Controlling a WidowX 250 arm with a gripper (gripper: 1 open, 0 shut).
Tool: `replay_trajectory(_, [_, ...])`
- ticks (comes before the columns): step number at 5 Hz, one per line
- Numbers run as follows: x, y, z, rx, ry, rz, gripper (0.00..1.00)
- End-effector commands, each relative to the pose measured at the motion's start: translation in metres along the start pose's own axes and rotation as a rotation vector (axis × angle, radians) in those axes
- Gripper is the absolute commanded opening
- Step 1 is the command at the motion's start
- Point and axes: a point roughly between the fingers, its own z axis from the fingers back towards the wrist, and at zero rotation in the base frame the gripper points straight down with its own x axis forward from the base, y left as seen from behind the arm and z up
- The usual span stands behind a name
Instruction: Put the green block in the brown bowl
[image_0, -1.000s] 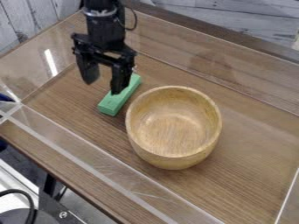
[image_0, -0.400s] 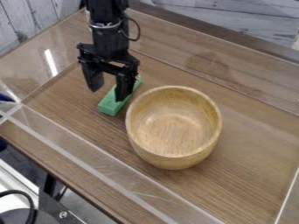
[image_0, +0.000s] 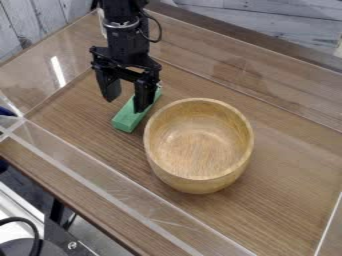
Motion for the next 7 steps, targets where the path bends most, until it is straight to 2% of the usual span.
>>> replay_trajectory(1, [0.0108,0.0057,0.0138,0.011,-0.062,0.010,1.00])
replay_trajectory(7, [0.0159,0.0085,0.0131,-0.017,-0.079,0.021,1.00])
